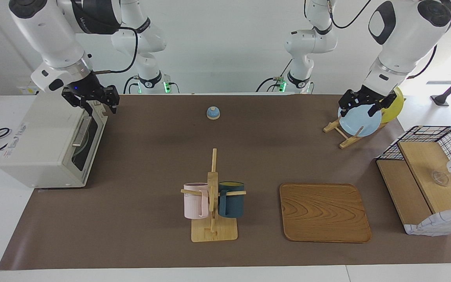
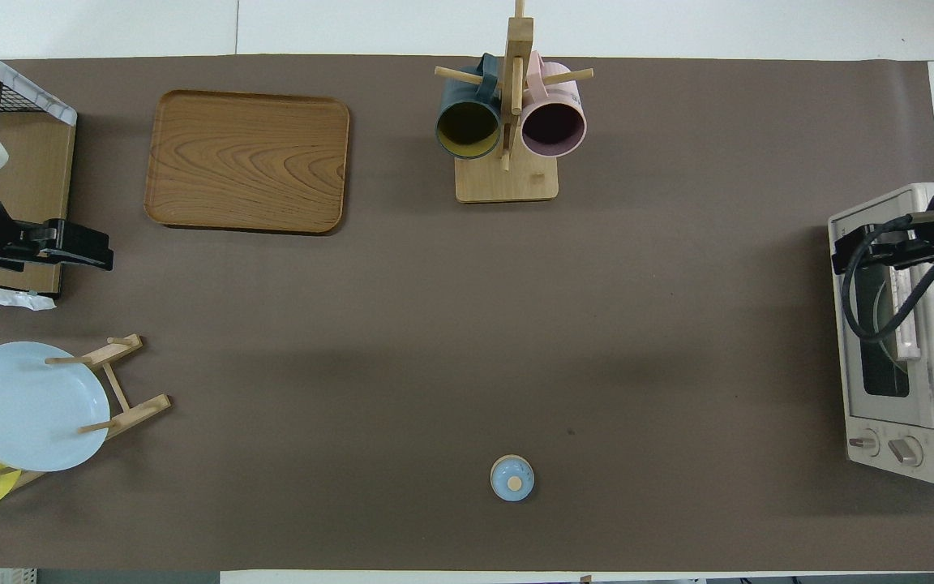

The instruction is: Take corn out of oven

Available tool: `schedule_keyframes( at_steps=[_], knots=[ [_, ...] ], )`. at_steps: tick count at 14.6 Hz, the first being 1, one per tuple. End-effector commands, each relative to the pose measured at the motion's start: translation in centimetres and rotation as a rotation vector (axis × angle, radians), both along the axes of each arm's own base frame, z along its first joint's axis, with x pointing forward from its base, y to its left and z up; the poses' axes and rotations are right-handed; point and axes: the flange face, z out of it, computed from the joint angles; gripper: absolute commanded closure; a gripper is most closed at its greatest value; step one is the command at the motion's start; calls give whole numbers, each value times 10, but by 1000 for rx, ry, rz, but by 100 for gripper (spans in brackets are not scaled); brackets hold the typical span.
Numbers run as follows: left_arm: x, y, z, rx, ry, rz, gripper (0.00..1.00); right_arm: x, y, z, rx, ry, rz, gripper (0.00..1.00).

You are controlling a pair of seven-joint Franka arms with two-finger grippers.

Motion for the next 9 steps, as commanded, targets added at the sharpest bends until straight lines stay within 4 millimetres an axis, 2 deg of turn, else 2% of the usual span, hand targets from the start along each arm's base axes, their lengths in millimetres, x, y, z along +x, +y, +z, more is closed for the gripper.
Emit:
schedule_keyframes(
  at_steps=[1,4,5,9],
  knots=[
    [-3,3,4,21,-4,-3,0,-11,-25,-20,4,-25,115,100],
    [-3,3,4,21,-4,-3,0,-16,-55,-49,-24,-35,96,100],
    [-3,3,4,21,-6,-3,0,-18,-61,-62,-46,-25,94,100],
    [-3,3,4,21,-6,-3,0,-20,-81,-91,-87,-22,73,100]
  ],
)
